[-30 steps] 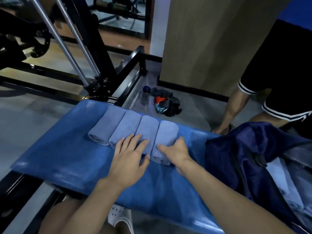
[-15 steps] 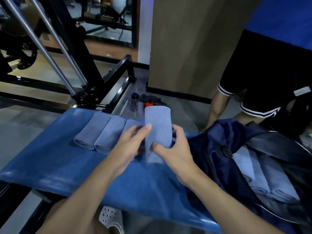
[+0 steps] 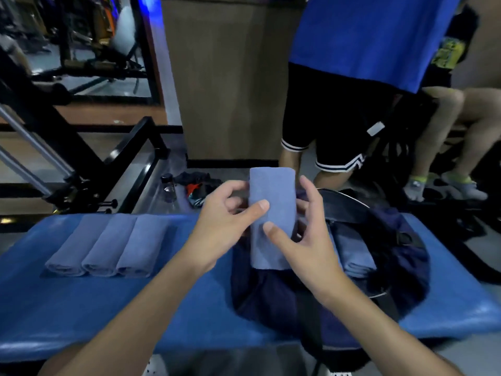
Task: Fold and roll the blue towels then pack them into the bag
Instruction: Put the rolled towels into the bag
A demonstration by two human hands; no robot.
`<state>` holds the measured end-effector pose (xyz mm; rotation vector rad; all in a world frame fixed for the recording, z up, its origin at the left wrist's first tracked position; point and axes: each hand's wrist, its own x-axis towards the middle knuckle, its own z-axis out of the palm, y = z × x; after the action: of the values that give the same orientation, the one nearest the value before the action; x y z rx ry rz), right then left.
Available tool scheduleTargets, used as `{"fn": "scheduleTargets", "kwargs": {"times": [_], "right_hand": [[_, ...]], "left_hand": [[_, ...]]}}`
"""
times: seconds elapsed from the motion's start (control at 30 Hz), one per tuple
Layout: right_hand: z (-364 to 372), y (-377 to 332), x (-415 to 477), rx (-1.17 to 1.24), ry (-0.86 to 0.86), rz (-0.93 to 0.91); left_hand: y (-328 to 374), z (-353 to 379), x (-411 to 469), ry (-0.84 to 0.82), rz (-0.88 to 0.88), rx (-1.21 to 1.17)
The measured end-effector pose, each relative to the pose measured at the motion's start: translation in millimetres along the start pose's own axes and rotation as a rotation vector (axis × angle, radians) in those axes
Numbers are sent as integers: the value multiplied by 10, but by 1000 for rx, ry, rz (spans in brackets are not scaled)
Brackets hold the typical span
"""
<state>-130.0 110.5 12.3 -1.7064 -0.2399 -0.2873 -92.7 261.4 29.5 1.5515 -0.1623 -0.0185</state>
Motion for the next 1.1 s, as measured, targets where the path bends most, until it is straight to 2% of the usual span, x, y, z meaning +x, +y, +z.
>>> {"fn": "scheduleTargets", "kwargs": {"times": [0.13, 0.2, 0.27, 0.37, 0.43, 0.57, 0.73, 0.97, 1.1], "right_hand": [[-484, 108, -74, -27, 85, 33], [-710, 195, -114, -65, 156, 54], [-918, 302, -164, -93, 212, 94], [-1151, 484, -252, -132, 234, 154], [-1243, 603, -298, -149, 238, 183], [-1352, 798, -299, -177, 232, 244], [-1376, 975, -175, -199, 174, 331], [-1287, 1145, 269, -241, 138, 428], [-1194, 1285, 470, -272, 141, 482]], "left_hand": [[-4, 485, 97, -104, 44, 179], [-73, 638, 205, -93, 188, 377], [-148, 754, 323, -102, 392, 673], [-166, 935, 469, -193, 610, 1027], [-187, 1054, 563, -293, 658, 1179], [-224, 1196, 718, -397, 619, 1411], [-199, 1244, 840, -406, 610, 1463], [4, 1249, 907, -272, 688, 1269], [-31, 1170, 904, -308, 685, 1278]]}}
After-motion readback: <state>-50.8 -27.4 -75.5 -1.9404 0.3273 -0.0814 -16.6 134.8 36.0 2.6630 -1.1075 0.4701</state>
